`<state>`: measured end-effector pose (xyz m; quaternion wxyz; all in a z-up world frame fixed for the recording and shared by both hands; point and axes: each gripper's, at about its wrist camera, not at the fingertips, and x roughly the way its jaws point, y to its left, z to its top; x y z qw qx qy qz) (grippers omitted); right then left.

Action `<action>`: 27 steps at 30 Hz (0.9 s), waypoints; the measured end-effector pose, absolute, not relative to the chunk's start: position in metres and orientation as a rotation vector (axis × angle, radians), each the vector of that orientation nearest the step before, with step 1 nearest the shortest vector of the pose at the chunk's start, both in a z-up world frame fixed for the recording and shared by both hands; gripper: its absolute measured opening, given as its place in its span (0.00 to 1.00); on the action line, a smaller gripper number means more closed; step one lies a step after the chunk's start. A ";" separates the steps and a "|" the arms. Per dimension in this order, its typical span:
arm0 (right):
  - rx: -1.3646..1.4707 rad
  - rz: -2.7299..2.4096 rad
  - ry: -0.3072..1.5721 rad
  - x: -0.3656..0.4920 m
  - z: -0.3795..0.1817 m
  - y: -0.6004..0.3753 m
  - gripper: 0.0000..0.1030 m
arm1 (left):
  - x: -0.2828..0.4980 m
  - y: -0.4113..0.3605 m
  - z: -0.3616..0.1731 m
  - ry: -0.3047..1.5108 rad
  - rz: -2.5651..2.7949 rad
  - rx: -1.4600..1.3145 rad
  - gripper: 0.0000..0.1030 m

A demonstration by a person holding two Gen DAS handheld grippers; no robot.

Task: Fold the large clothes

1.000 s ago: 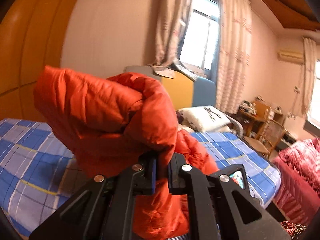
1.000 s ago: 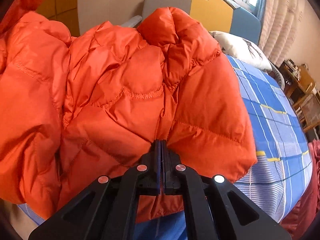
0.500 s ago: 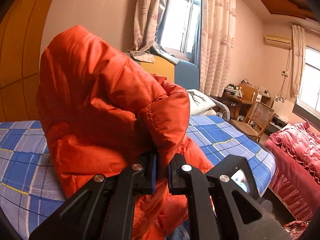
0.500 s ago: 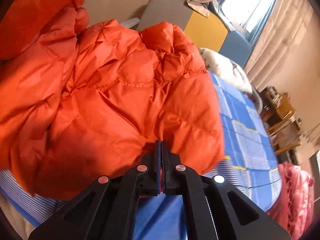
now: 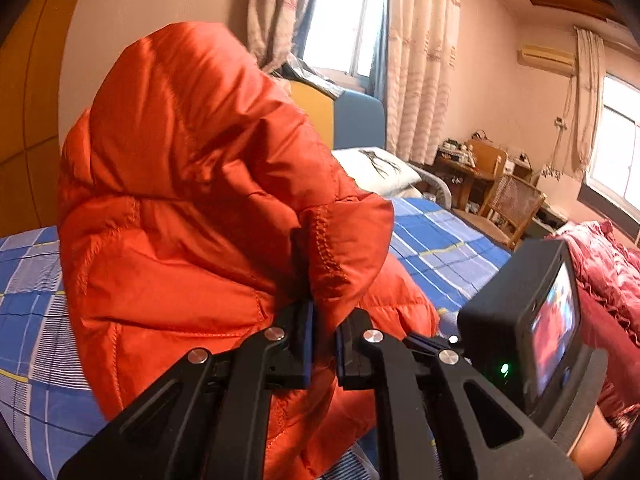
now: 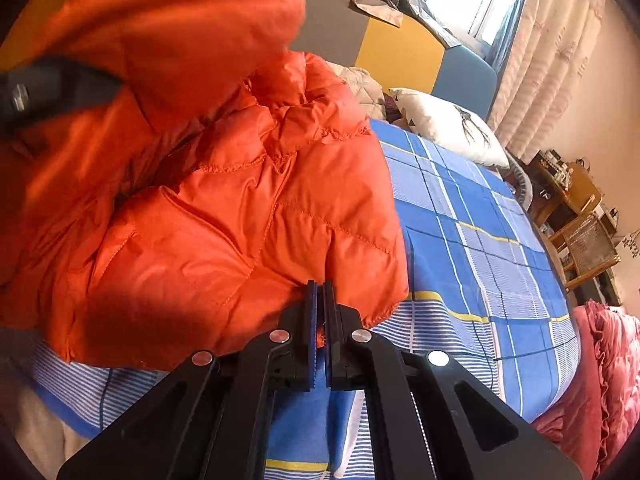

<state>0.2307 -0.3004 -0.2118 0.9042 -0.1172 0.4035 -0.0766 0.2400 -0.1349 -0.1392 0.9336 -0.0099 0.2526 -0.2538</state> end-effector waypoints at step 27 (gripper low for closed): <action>-0.007 0.124 0.702 0.246 -0.160 -0.309 0.01 | 0.240 -0.163 -0.195 0.569 -0.510 0.042 0.06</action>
